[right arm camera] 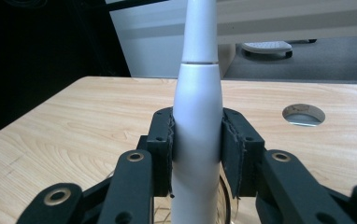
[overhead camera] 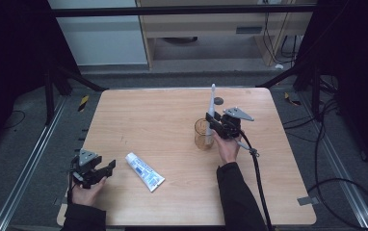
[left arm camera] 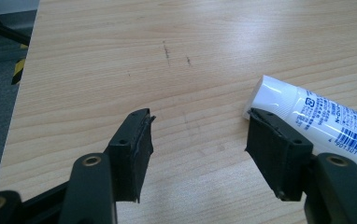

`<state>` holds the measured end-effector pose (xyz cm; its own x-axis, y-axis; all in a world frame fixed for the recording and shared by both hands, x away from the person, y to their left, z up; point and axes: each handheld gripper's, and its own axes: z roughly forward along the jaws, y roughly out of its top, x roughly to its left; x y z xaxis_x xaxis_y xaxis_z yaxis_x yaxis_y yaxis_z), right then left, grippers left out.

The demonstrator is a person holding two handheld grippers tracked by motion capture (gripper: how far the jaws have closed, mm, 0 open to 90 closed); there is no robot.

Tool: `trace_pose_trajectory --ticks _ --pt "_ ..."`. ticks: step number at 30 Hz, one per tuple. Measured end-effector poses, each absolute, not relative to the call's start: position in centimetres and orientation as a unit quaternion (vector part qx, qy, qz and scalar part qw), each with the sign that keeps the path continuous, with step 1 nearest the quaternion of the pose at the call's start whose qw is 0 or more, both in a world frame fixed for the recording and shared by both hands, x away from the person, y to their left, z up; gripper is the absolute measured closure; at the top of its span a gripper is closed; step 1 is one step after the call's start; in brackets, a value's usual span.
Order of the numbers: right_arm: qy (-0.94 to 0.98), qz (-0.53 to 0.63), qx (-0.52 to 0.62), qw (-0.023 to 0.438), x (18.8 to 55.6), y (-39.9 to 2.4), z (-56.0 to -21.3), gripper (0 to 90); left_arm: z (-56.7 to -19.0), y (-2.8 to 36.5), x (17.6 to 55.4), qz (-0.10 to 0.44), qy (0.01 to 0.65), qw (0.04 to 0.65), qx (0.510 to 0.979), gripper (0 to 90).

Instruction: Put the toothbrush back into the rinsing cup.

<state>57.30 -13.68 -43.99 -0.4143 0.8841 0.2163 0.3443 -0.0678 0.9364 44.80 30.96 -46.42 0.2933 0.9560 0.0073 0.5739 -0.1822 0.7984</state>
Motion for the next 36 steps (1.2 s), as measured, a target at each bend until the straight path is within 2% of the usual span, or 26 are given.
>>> trace_pose_trajectory --ticks 36 --pt "0.669 0.509 0.481 0.247 56.45 -14.13 -43.98 65.9 -46.47 30.86 44.82 0.266 0.53 0.354 0.723 39.8"
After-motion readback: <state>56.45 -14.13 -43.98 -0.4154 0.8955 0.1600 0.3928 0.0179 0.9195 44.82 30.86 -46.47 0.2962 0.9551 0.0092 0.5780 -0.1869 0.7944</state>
